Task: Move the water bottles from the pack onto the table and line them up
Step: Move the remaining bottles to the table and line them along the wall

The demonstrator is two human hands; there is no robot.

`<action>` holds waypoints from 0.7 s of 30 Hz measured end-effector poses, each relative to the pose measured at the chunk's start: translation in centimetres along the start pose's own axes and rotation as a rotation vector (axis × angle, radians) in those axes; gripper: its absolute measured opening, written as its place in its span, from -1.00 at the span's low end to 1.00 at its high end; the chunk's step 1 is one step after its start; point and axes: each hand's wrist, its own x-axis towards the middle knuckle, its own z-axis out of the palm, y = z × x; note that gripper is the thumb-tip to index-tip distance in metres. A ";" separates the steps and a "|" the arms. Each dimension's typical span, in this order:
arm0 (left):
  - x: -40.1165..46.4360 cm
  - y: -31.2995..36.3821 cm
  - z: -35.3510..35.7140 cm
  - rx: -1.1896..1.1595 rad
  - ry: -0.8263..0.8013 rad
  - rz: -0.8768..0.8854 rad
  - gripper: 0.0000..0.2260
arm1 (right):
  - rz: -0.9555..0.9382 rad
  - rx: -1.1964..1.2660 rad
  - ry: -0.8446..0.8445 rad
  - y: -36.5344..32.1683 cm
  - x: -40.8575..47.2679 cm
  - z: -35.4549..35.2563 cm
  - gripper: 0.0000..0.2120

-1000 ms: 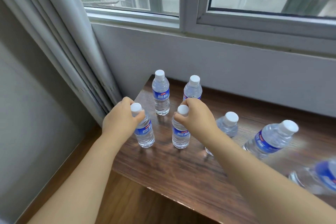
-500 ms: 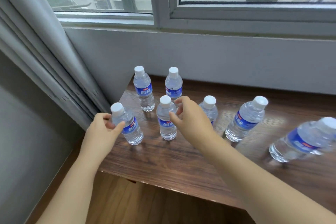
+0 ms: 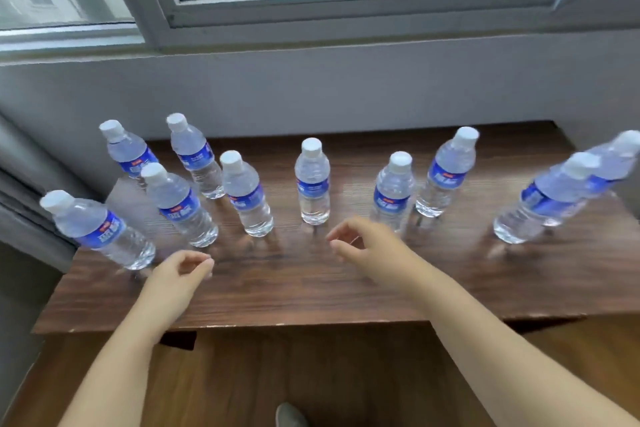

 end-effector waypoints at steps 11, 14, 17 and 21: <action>-10.5 7.2 17.5 -0.042 -0.185 0.088 -0.94 | 0.240 0.179 0.276 17.1 -14.6 -14.2 -0.90; -12.3 9.9 22.0 -0.095 -0.219 0.146 -0.92 | 0.263 0.211 0.368 19.5 -17.0 -17.2 -0.89; -13.4 13.1 26.4 -0.122 -0.267 0.200 -0.87 | 0.270 0.265 0.464 21.3 -18.2 -19.7 -0.88; -12.9 17.2 31.8 -0.163 -0.322 0.245 -0.79 | 0.276 0.313 0.574 23.5 -17.5 -22.5 -0.88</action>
